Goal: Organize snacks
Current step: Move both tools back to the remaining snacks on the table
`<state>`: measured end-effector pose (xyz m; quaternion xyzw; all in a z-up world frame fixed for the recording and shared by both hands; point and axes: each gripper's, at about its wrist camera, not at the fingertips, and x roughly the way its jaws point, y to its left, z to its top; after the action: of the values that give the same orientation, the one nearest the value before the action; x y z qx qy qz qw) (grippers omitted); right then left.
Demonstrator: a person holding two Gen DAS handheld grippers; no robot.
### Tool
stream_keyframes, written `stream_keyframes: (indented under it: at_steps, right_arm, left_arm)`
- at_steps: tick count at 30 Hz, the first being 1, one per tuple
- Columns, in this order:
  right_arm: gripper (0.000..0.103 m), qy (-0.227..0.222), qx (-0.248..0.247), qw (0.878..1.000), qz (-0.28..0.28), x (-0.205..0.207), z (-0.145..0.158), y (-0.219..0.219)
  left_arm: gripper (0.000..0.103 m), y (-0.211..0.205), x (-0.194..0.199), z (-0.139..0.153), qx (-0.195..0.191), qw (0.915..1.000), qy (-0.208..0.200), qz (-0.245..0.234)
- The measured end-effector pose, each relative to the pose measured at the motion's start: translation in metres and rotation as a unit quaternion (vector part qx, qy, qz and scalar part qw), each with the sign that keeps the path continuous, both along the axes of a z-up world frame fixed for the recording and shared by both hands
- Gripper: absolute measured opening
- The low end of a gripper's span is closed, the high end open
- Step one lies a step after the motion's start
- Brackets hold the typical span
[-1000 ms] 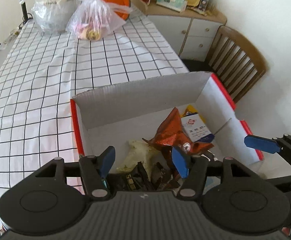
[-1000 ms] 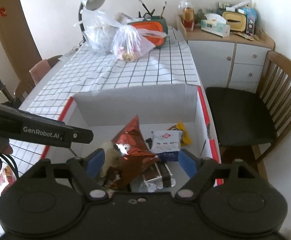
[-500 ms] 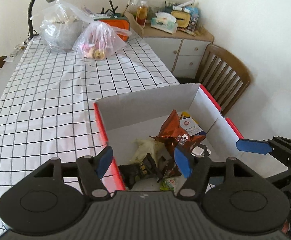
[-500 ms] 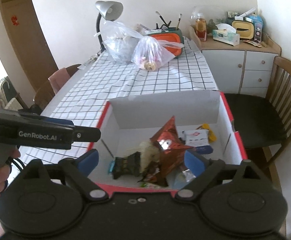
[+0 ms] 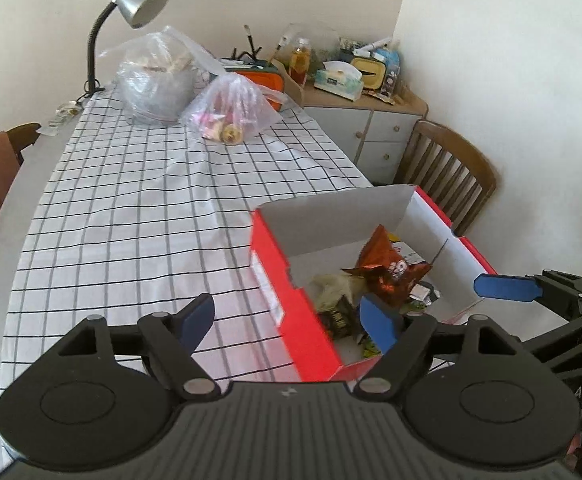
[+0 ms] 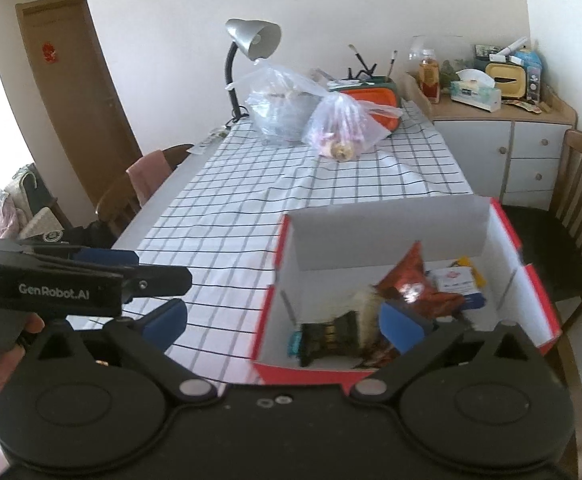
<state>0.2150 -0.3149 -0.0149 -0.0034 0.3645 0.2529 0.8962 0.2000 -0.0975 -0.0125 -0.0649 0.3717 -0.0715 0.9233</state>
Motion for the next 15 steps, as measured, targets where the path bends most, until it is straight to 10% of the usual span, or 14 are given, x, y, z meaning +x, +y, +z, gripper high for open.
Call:
stream_keyframes:
  at_steps: [15]
  right_arm:
    - [0.103,0.053,-0.005,0.998,0.021,-0.035,-0.041,0.084]
  left_arm:
    - [0.08,0.114,-0.047,-0.027,0.002,0.9978,0.032,0.058]
